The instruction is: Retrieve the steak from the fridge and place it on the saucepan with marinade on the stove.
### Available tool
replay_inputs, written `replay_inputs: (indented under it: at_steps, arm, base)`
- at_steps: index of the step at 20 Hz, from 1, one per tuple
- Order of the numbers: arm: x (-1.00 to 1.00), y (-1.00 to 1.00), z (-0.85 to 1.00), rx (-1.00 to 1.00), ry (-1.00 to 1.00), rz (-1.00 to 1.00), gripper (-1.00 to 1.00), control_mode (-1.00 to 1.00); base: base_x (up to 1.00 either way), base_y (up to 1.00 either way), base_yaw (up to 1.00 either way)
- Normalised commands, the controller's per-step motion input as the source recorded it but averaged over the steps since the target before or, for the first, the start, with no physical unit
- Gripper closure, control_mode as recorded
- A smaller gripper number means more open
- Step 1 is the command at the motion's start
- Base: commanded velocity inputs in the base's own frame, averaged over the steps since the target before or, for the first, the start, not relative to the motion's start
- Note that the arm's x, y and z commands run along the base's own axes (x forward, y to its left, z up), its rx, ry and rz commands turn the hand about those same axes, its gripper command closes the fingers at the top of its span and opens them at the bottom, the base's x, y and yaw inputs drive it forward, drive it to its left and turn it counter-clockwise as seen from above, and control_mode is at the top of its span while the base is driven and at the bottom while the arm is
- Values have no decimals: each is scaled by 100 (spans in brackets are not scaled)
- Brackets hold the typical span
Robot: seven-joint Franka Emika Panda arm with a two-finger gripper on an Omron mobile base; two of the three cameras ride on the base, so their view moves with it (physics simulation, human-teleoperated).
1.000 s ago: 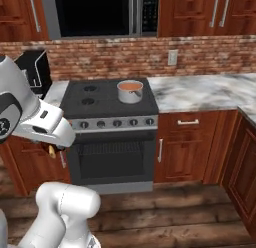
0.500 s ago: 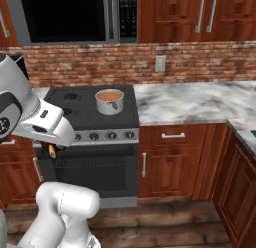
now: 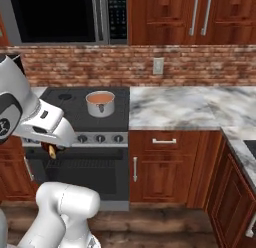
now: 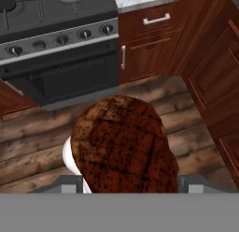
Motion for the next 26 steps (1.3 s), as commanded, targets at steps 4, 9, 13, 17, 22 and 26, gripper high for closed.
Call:
replay_inputs:
  at_steps: [4, 9, 13, 17, 22, 26]
  arm:
    - [0, 0, 0, 0, 0, 0, 100, 100]
    - [0, 0, 0, 0, 0, 0, 100, 100]
    - [0, 0, 0, 0, 0, 0, 100, 100]
    - [0, 0, 0, 0, 0, 0, 100, 100]
    - [0, 0, 0, 0, 0, 0, 100, 100]
    - [0, 0, 0, 0, 0, 0, 100, 100]
  base:
    - [62, -26, 15]
    - [64, -30, 28]
    - [34, -30, 28]
    - [25, -12, 12]
    - [20, -5, 0]
    - [29, -10, -7]
